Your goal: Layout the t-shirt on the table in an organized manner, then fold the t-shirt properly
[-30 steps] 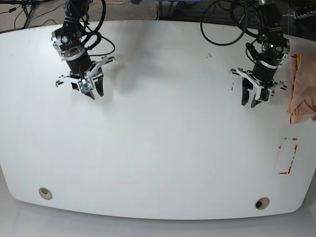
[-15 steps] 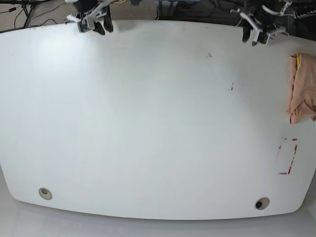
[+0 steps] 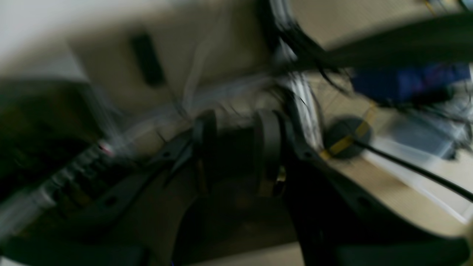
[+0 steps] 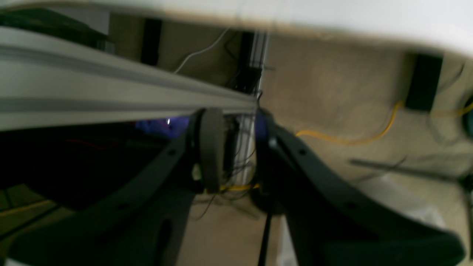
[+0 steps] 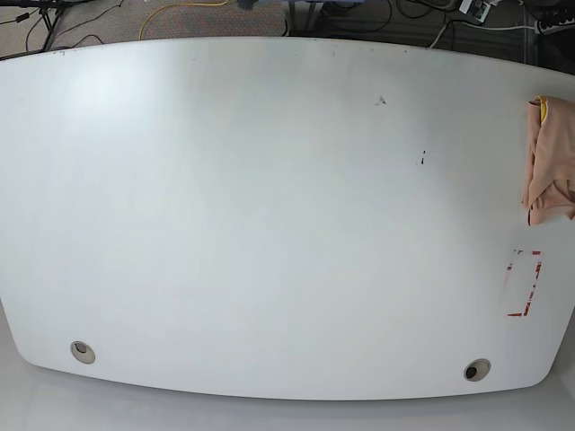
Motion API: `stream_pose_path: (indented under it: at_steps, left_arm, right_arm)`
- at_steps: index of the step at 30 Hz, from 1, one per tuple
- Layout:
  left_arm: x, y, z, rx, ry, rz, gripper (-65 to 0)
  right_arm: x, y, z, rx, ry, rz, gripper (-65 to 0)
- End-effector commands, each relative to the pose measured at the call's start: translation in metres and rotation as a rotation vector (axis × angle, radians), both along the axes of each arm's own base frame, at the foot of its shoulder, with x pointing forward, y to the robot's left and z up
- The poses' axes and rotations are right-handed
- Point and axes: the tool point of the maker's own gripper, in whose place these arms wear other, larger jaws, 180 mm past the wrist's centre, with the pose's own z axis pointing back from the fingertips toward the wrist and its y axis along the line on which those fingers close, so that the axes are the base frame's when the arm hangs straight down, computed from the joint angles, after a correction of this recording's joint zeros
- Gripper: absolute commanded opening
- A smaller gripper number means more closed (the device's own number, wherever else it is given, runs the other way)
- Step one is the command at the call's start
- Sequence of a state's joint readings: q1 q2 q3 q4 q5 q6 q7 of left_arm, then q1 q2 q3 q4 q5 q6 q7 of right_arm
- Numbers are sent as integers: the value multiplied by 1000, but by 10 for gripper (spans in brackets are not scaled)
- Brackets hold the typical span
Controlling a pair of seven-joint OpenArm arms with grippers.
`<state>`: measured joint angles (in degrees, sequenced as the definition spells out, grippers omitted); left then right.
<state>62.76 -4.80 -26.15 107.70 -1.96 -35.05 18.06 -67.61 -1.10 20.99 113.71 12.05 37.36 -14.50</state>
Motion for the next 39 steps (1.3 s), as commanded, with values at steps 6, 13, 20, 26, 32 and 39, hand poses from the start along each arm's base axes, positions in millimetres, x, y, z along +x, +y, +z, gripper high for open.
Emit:
stream_pose_path:
  at_steps: [6, 13, 20, 26, 32, 39]
  left_arm:
    - [-57, -11, -75, -94, 235, -5, -493]
    - [-57, -10, -132, -131, 338, 51, -493]
    - [-40, -30, -174, -195, 416, 72, -492]
    - [-23, -32, -198, -167, 453, 121, -492]
    - [-16, -28, -217, -109, 445, 177, -492]
    - [-22, -18, -232, -37, 478, 236, -490]
  right_arm:
    - [-47, 5, -58, -25, 177, 69, -514]
    - [-56, 3, -113, -17, 273, 64, -514]
    - [-56, 6, -165, -7, 343, 86, -514]
    - [-56, 6, -196, -46, 409, 92, -514]
    - [-53, 11, -218, -50, 464, 86, -514]
    - [-43, -3, -234, -77, 473, 60, -512]
